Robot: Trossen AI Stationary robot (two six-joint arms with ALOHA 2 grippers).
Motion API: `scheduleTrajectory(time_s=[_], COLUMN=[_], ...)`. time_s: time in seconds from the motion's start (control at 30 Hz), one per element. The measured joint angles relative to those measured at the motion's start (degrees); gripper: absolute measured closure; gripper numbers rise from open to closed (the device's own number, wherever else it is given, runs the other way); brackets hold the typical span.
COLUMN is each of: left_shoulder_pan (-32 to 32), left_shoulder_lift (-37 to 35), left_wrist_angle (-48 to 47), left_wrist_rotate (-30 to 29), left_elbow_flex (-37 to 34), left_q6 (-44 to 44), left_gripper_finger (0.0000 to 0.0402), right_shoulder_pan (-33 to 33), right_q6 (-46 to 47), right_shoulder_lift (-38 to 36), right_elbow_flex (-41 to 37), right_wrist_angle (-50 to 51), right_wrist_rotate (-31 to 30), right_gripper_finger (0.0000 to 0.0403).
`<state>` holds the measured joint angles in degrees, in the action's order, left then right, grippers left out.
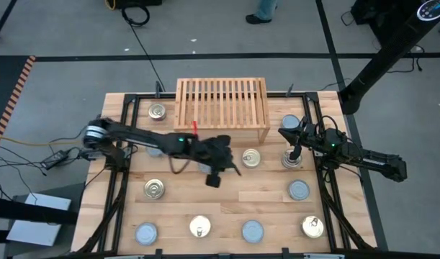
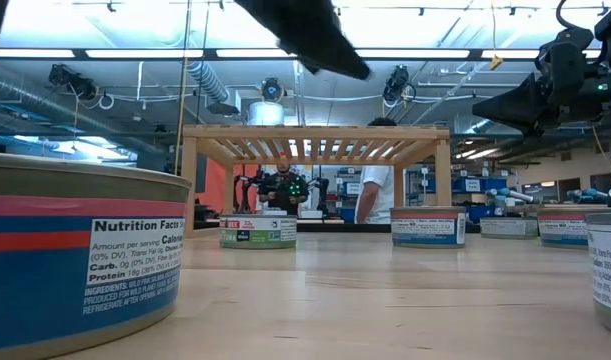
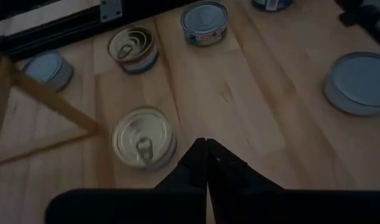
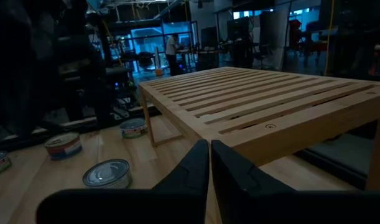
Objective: Stack canned seafood by type on shelf
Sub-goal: Put the blue tuna can on the shelf
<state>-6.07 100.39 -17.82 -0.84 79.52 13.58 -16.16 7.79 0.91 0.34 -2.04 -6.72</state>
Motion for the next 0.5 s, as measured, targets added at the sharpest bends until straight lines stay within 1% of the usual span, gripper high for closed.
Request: scheduleTrajectory(time_s=[0.1, 0.27, 0.37, 0.5], left_shoulder_pan=[0.4, 1.6, 2.0, 2.4], left_shoulder_lift=[5.2, 11.9, 14.7, 16.1], left_wrist_angle=[-0.5, -0.2, 0.1, -0.7], left_wrist_rotate=[0.0, 0.7, 0.7, 0.7], left_elbow_flex=[4.0, 8.0, 9.2, 9.3], left_q6=[1.2, 1.0, 1.1, 1.6], left_gripper_finger=[0.0396, 0.0396, 0.0396, 0.0396], right_shoulder_pan=[0.0, 0.0, 0.0, 0.0], right_q6=[0.0, 0.0, 0.0, 0.0], right_shoulder_lift=[0.0, 0.0, 0.0, 0.0], right_elbow_flex=[0.0, 0.0, 0.0, 0.0], right_wrist_angle=[0.0, 0.0, 0.0, 0.0], right_wrist_rotate=[0.0, 0.0, 0.0, 0.0], right_gripper_finger=[0.0371, 0.0371, 0.0371, 0.0371])
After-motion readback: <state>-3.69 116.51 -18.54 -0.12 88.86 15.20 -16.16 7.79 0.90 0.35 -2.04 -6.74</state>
